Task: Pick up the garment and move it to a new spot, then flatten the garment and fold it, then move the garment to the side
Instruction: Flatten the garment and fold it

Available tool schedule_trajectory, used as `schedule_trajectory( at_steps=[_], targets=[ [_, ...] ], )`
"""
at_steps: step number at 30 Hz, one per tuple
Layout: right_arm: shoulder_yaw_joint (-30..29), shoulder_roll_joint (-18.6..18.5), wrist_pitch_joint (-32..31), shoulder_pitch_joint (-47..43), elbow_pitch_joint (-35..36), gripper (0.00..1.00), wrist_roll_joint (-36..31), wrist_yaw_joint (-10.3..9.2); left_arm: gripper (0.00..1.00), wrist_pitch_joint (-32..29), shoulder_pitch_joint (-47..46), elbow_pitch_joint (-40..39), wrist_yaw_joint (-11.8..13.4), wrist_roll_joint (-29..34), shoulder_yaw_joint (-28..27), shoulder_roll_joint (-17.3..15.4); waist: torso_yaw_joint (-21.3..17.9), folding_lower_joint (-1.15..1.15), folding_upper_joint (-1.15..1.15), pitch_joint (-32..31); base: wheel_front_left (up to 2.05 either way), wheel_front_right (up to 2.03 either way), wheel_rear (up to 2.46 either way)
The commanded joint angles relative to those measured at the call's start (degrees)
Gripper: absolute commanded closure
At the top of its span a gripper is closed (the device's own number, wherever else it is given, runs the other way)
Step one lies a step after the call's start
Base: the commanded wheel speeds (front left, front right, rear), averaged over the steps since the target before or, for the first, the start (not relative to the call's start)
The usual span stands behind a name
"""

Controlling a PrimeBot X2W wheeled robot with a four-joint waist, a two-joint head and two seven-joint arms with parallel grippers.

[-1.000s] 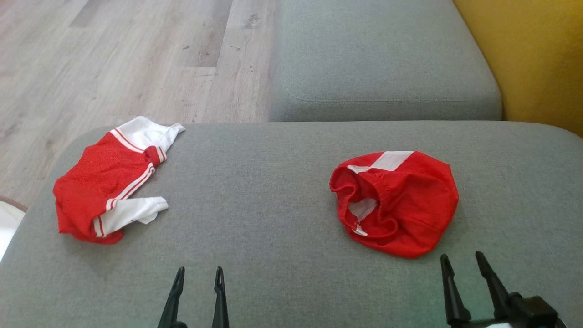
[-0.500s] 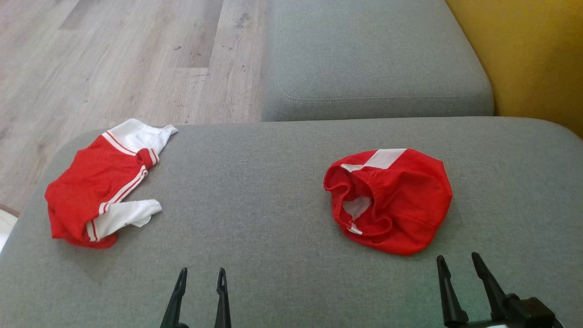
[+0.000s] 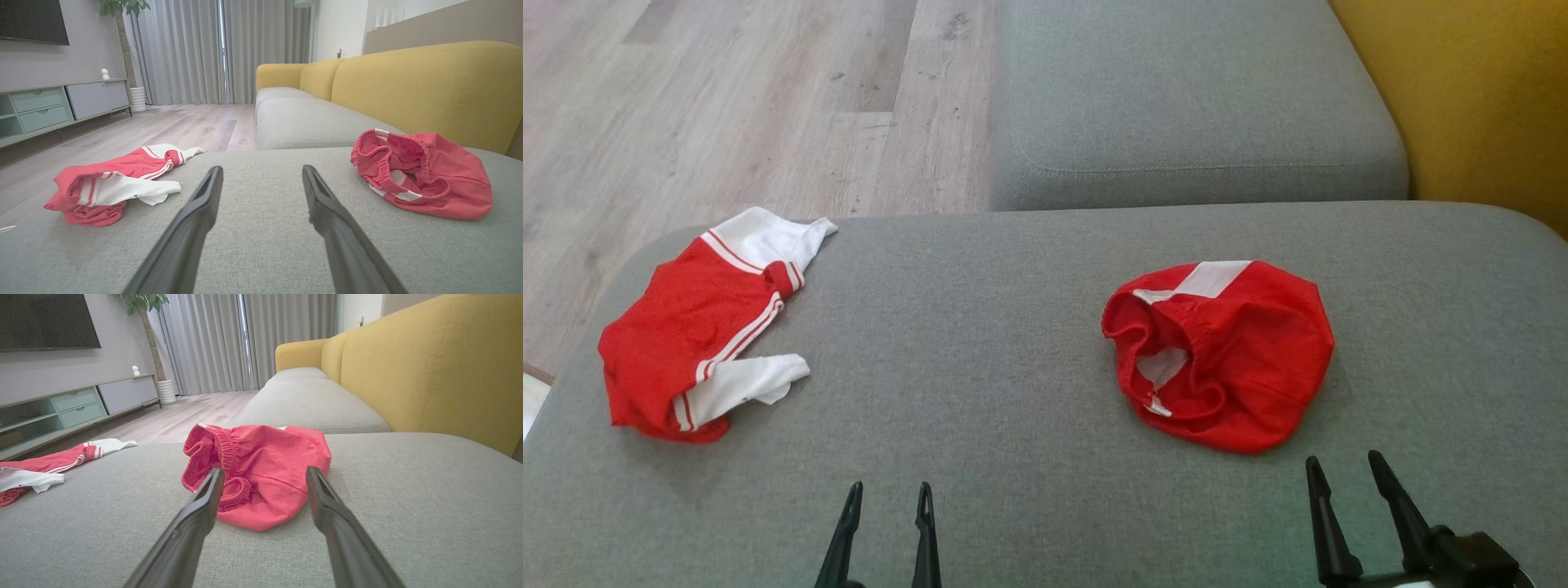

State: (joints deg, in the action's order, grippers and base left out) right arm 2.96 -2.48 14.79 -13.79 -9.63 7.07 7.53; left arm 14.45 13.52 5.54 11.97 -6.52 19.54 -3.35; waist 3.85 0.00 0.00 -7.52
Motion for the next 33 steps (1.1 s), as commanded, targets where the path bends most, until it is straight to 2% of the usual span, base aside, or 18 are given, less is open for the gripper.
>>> schedule_trajectory(
  at_steps=[1,9,16,23,24,33],
  targets=[
    [1.2,-0.4,0.2,1.3,2.1,0.0,-0.1,-0.04,0.0,0.5,-1.8,-1.6,0.3,0.0,-1.3,0.5,-0.1,0.0,0.0,0.1,0.0,0.0,0.0],
    [1.3,-0.4,0.2,1.8,2.2,0.0,-0.4,-0.04,0.0,0.5,-3.2,-1.3,0.2,-0.5,-0.3,0.5,-0.5,0.0,0.0,1.0,0.0,0.0,0.0],
    [2.3,-0.4,0.2,2.6,2.6,0.0,-1.1,-0.04,0.0,0.5,-11.5,1.0,-1.9,-6.0,4.3,0.5,-1.5,0.0,0.0,3.6,0.0,0.0,0.0],
    [4.8,-0.9,0.2,4.8,3.0,0.0,-2.4,-0.04,0.0,-0.5,-24.9,8.1,-5.1,-19.1,12.7,0.5,-4.7,0.0,0.0,8.2,0.0,0.0,0.0],
    [4.8,-0.9,0.2,4.8,3.0,0.0,-2.4,-0.04,0.0,-0.5,-24.9,8.1,-5.1,-19.1,12.7,0.5,-4.7,0.0,0.0,8.2,0.0,0.0,0.0],
    [7.9,-2.9,0.2,9.1,3.9,0.0,-2.4,-0.04,0.0,-7.5,-42.0,14.7,-6.7,-39.5,22.3,0.5,-10.4,0.0,0.0,14.9,0.0,0.0,0.0]
  ],
)
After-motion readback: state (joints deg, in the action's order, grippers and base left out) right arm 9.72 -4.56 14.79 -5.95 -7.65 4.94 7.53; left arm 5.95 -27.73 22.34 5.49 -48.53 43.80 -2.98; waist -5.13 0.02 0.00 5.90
